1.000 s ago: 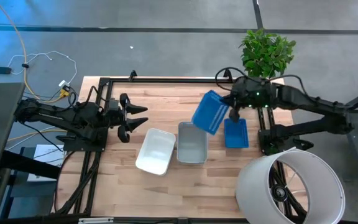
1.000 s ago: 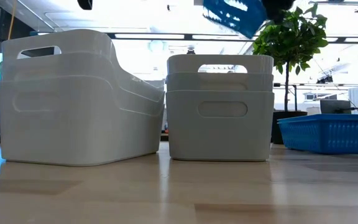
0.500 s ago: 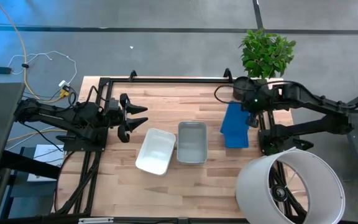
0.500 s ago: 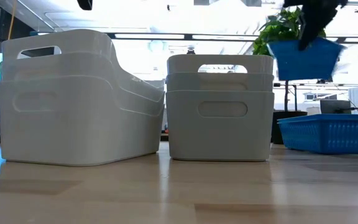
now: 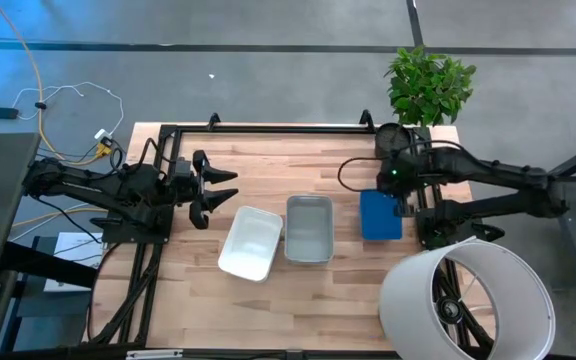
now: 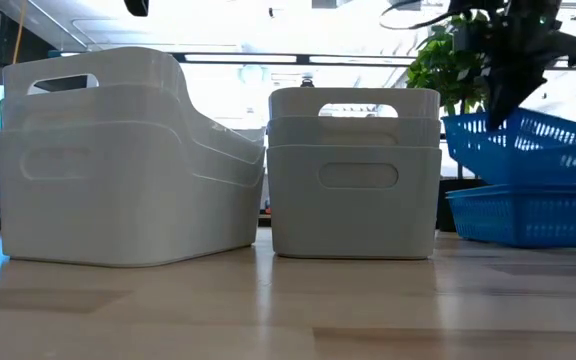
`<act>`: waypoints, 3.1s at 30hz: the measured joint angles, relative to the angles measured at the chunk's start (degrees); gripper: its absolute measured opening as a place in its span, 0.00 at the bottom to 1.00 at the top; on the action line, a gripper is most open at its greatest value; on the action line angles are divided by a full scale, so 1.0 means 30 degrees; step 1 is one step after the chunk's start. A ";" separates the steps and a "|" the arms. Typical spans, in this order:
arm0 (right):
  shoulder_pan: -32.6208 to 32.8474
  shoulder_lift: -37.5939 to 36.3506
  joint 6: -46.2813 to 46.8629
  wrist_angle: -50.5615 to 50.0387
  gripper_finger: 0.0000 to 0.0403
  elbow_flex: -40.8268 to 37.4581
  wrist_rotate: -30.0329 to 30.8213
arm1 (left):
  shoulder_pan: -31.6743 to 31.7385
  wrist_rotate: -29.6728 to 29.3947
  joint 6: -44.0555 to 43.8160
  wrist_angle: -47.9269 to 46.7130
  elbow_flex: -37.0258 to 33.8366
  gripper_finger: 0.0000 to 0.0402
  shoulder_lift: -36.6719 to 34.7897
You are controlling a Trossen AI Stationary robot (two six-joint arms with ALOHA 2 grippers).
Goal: Stack baskets by color
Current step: Stack the bottom blue bin on top of the other top blue bins, then return to Home Position
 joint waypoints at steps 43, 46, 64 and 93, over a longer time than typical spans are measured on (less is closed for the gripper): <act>-0.3807 0.0066 -0.4220 0.4365 0.00 -0.4762 -0.5849 | -0.0007 -0.0991 -0.0039 -0.0159 0.0000 0.49 0.0000; -0.3807 0.0066 -0.4212 0.4365 0.01 -0.4762 -0.5844 | -0.0015 -0.0991 -0.0073 -0.0159 0.0000 0.49 -0.0001; -0.3807 0.0062 -0.2967 0.5740 0.51 -0.3848 -0.4876 | -0.0015 -0.0991 -0.0503 -0.0159 0.0000 0.49 0.0000; 0.0230 -0.5511 1.1437 2.4241 0.52 -0.8094 -0.6146 | 0.4041 0.4736 -0.1216 -0.0443 0.0000 0.49 -0.0022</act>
